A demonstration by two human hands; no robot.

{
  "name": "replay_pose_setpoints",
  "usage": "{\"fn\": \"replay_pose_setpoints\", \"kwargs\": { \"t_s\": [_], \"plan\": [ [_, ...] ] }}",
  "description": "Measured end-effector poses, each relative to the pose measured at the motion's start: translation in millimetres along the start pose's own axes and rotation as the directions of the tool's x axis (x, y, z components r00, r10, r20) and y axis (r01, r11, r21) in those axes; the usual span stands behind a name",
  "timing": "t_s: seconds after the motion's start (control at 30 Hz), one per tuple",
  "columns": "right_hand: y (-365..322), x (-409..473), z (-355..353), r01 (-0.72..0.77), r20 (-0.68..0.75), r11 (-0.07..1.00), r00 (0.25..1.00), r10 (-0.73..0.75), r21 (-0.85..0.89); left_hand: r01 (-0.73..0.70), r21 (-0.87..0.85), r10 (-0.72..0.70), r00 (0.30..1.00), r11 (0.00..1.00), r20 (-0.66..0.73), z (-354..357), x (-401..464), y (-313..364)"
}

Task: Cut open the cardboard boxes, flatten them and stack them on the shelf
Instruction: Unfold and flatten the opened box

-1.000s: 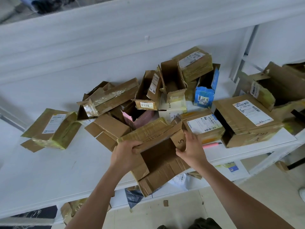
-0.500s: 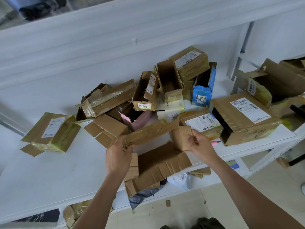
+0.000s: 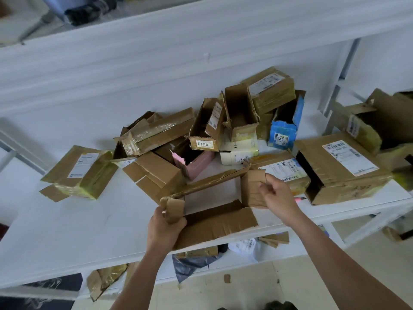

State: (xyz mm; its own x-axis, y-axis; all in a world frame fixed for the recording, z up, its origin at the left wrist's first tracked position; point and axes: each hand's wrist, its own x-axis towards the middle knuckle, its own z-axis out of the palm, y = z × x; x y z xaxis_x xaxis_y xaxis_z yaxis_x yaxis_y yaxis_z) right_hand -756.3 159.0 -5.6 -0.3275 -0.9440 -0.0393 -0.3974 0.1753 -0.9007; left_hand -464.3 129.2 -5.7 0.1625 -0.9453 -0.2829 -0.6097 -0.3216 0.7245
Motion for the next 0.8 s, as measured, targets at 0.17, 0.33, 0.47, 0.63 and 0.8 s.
{"fn": "replay_pose_setpoints", "kwargs": {
  "t_s": [0.17,0.33,0.47,0.63,0.8],
  "plan": [
    [2,2,-10,0.027,0.009,0.999,1.000,-0.027,-0.029,0.127,-0.413,-0.070,0.986,0.902,0.149,-29,-3,-26],
    [4,-4,-6,0.053,0.129,0.990,0.991,-0.036,-0.130,0.341,-0.742,-0.168,0.939,0.577,0.301,-40,-4,-57],
    [7,-6,-5,0.029,0.164,0.989,0.987,-0.004,-0.147,0.406,-0.795,-0.134,0.911,0.451,0.389,-40,-6,-68],
    [13,-9,3,-0.184,0.095,0.982,0.979,0.179,0.041,0.648,-0.512,-0.362,0.751,0.564,0.552,-38,7,-68],
    [8,-16,13,-0.382,0.216,0.796,0.924,0.316,0.470,0.655,-0.412,-0.404,0.734,0.634,0.546,-32,8,-64]
  ]
}}
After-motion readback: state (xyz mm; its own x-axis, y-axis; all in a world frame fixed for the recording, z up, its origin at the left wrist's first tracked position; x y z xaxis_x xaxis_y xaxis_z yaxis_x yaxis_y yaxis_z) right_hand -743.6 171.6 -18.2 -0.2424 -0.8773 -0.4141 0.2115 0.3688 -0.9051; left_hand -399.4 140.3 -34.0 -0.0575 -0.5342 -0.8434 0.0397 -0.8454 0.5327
